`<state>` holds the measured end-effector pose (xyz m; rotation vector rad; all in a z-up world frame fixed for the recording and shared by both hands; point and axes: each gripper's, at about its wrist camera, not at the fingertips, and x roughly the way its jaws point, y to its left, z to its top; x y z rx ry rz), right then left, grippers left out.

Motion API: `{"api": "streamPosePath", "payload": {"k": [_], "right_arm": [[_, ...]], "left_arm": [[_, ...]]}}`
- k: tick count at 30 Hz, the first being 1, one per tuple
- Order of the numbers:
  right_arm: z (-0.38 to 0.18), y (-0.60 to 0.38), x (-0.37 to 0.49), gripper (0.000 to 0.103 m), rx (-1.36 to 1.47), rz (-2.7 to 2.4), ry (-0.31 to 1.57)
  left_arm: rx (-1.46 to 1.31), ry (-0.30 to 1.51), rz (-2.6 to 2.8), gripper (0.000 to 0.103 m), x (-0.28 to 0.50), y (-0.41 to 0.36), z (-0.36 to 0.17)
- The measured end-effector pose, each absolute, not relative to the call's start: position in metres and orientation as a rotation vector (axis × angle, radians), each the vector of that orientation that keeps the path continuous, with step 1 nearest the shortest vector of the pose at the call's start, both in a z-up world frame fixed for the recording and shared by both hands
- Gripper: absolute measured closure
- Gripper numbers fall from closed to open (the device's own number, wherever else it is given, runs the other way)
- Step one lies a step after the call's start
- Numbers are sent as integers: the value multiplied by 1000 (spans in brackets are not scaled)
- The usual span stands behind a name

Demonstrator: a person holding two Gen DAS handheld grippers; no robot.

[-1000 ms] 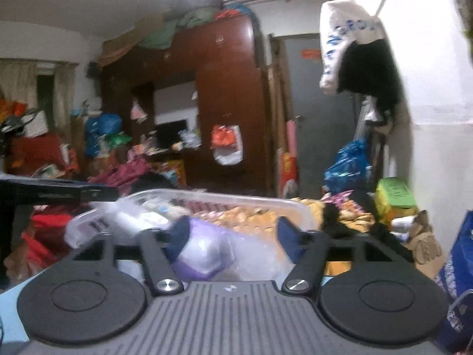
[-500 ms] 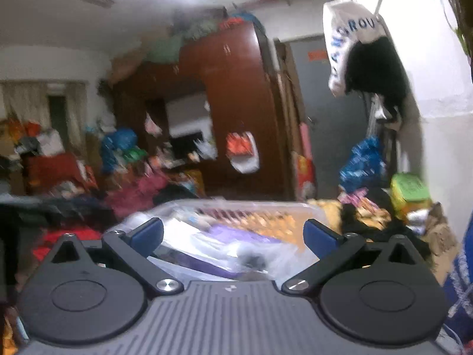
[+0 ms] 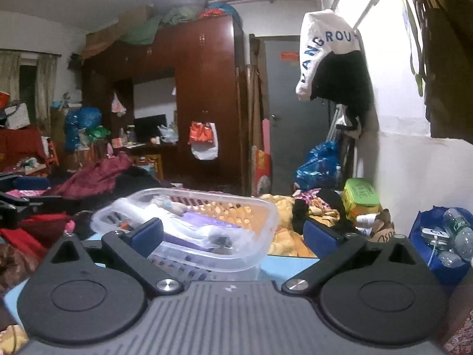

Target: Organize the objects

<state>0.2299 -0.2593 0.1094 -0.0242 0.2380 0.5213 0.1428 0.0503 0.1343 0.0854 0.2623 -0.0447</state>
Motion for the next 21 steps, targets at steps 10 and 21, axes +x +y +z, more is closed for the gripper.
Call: {"api": "streamPosePath", "payload": {"k": [10,21], "right_arm": [[109,-243,233,0,-65,550,287],[87,-242,265,0,2,547,396]], "left_arm": [[69,332,-36,3,144,43,126],[12,444,-15,3,177,57,99]]}}
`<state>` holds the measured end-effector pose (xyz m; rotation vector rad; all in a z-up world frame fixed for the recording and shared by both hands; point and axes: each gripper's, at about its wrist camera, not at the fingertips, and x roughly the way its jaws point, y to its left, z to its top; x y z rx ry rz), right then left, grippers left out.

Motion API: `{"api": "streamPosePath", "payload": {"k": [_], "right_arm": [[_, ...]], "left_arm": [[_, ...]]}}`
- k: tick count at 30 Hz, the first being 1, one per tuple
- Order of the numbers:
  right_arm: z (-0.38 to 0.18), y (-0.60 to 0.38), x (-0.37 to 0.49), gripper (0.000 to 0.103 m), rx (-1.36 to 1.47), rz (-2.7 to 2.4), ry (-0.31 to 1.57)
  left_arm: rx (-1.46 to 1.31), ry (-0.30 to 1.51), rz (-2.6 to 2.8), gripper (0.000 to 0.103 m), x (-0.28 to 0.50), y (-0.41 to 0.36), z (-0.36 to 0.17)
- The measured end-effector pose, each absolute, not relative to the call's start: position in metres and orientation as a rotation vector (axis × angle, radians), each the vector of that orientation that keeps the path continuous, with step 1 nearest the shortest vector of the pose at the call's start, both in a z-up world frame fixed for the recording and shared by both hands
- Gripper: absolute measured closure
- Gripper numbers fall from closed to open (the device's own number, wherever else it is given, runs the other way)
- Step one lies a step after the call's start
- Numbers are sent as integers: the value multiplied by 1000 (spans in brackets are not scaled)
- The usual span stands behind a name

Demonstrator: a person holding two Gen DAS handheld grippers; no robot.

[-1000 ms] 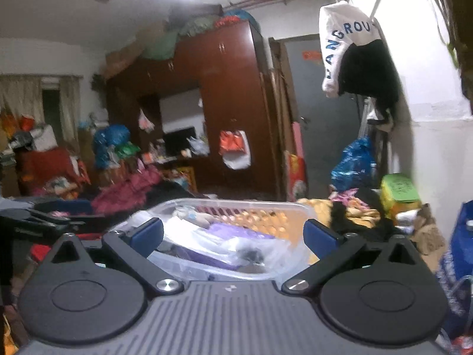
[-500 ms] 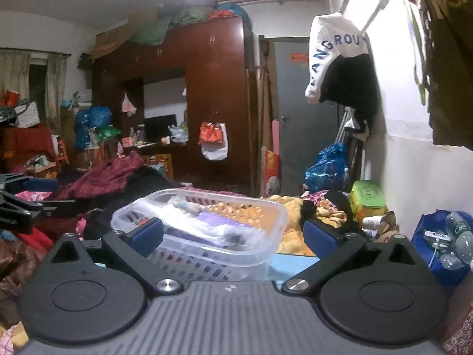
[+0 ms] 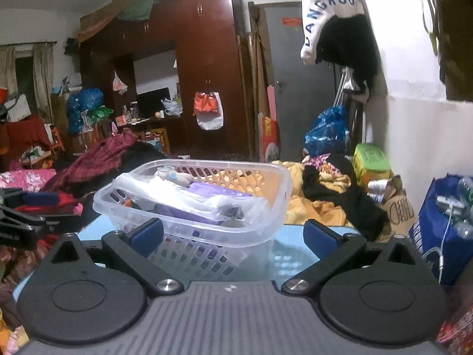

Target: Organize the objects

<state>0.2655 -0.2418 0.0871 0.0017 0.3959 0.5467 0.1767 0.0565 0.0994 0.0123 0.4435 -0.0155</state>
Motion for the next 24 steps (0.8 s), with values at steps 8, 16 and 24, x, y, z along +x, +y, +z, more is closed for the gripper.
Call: {"api": "streamPosePath", "payload": {"k": [8,16,24], "right_arm": [[80,-241,260,0,-21,558,410],[81,-240,257,0,-29,546,397],[83,-238,255,0,-29,565,398]], "left_arm": [[11,463,-11,3,183,54,94],[16,463,-8,3,186,51,94],[20,457,2,3,185,47,94]]}}
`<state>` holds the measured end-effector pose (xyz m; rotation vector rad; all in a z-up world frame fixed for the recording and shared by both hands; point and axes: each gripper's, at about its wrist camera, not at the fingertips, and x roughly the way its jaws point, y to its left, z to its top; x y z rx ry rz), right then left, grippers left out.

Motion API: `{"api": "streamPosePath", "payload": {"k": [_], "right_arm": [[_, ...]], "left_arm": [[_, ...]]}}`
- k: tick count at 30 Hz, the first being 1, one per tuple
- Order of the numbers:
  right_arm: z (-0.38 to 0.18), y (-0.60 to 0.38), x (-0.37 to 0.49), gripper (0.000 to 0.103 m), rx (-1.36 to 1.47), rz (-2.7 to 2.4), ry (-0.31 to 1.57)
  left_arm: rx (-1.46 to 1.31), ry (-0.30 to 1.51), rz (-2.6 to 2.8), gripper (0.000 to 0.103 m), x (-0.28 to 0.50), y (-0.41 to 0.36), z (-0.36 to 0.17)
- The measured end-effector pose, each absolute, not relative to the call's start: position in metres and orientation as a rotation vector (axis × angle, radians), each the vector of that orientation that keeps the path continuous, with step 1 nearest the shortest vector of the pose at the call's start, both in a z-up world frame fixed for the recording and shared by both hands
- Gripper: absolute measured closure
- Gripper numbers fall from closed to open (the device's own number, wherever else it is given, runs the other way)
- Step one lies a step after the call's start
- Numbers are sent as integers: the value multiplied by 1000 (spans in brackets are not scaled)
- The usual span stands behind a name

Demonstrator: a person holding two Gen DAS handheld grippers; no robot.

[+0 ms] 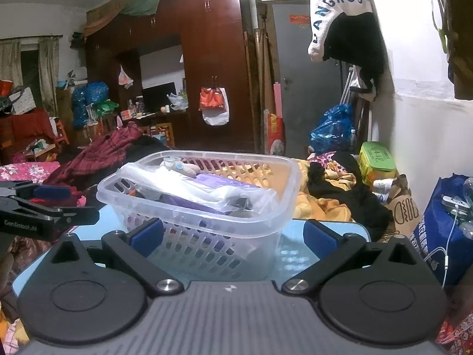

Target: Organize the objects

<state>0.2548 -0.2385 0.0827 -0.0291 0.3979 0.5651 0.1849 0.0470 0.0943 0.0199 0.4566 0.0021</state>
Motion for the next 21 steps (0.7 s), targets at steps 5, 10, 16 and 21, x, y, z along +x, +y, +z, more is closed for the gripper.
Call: {"api": "streamPosePath", "payload": {"k": [5,10,16,21], "right_arm": [[82,-237,253,0,-33,570,399],[82,-236,253,0,-39,574,399],[83,-234,251,0,-44,580,396],[82,-232,249,0,-57,584,392]], "left_arm": [[25,458,-1,3,186,44,93],[28,458,-1,3,186,43,92],[31,459,-8,3,185,40,91],[35,461,-9,3,186,39,89]]}}
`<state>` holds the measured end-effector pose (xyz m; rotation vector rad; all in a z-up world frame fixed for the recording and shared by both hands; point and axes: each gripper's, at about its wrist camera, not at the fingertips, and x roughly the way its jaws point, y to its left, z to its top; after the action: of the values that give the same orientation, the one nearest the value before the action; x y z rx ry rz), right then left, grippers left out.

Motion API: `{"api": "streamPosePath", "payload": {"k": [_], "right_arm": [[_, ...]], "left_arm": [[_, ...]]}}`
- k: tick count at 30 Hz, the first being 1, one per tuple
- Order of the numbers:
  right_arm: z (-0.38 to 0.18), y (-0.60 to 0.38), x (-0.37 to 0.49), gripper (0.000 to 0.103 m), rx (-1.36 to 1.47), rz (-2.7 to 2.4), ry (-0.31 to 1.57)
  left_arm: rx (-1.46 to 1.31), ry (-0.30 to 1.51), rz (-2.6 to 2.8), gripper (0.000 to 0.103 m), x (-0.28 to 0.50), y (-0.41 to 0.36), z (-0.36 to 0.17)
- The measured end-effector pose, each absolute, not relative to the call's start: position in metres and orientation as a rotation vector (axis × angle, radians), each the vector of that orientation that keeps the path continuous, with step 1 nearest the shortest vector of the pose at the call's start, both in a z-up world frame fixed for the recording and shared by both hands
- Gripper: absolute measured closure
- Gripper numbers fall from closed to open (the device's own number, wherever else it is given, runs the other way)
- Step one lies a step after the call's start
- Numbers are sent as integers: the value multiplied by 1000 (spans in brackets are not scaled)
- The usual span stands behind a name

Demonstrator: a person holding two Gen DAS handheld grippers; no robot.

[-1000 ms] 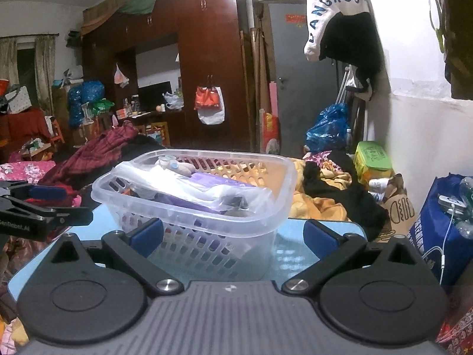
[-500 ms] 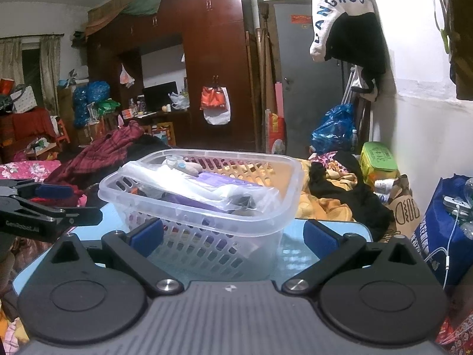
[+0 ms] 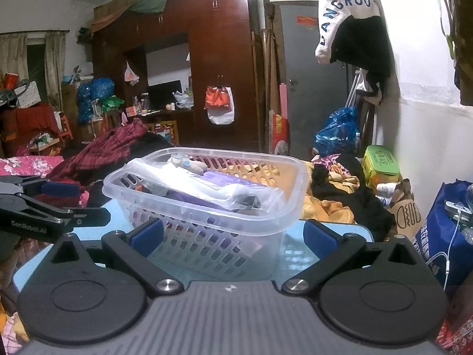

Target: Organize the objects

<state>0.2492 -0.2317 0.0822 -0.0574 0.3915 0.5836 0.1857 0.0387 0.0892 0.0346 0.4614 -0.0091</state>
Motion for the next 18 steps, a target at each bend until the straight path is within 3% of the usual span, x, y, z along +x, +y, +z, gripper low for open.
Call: {"api": "streamPosePath", "payload": {"k": [18], "right_arm": [[82,-230,249,0,-60,588,390]], "left_arm": [[35,470,-5,3,191,35,87]]}}
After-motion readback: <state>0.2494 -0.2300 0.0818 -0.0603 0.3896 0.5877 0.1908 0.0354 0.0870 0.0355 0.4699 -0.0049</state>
